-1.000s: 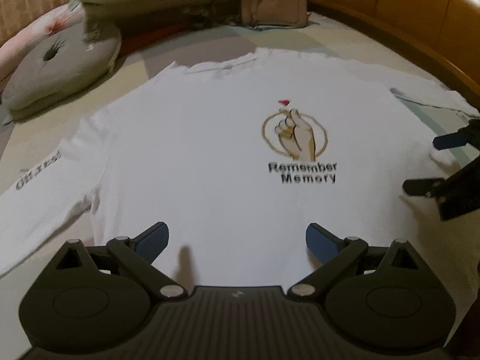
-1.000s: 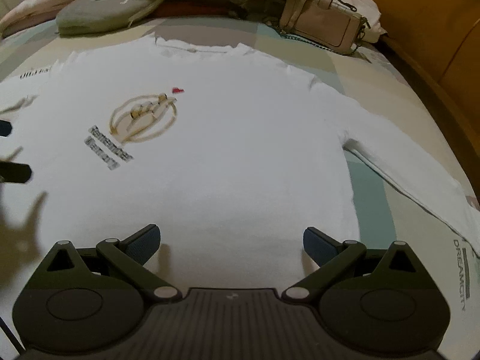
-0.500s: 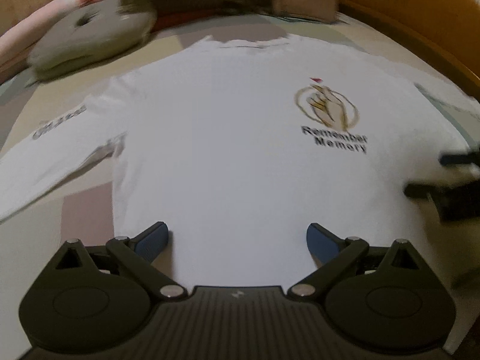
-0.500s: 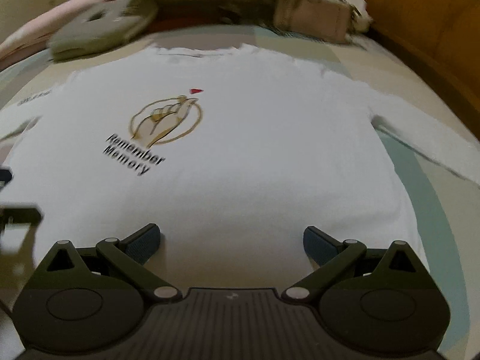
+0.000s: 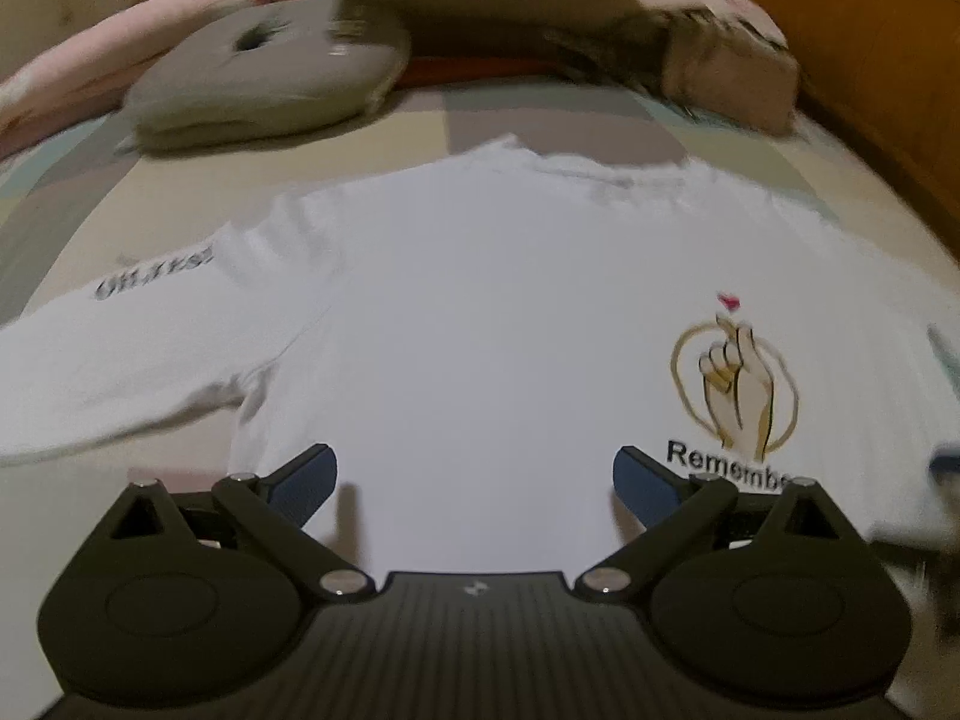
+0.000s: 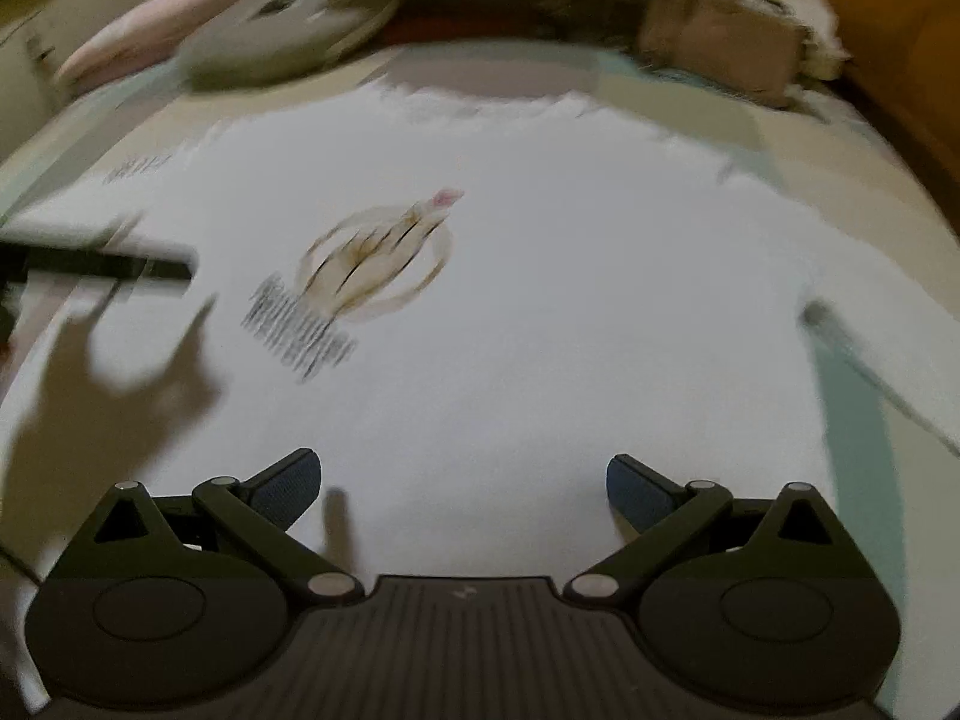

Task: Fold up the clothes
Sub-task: 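Move the right gripper out to the sleeve beyond the 'Remember Memory' print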

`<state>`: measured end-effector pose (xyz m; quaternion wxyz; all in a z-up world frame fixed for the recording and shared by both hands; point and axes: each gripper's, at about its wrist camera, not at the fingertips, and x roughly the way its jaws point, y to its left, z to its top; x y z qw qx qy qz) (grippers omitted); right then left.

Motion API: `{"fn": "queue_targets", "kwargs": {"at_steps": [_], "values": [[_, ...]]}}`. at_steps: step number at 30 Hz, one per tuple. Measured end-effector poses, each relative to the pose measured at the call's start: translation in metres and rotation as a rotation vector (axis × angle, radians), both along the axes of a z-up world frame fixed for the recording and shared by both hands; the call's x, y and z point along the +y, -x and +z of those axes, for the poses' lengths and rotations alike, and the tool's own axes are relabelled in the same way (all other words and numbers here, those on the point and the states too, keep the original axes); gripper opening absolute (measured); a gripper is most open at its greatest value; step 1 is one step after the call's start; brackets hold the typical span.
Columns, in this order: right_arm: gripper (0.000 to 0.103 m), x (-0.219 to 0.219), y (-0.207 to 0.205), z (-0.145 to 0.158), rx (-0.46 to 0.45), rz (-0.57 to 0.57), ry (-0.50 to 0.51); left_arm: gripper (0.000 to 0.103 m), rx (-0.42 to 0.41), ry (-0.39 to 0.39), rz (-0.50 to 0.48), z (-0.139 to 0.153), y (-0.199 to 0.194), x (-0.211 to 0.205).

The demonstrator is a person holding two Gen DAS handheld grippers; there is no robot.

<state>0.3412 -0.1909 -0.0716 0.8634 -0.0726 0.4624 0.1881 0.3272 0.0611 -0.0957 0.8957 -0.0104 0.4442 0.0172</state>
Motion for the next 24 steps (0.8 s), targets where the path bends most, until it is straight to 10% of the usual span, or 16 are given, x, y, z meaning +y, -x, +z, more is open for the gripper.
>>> {"fn": "queue_targets", "kwargs": {"at_steps": [4,24], "values": [[0.103,0.016,-0.027,-0.010,0.074,-0.082,0.048,0.099,0.048,0.013,-0.050,-0.011,-0.002,0.003],[0.103,-0.014,0.090,-0.020,-0.160,-0.023,-0.009,0.102,-0.064,0.055,-0.118,0.006,0.083,-0.023]]}}
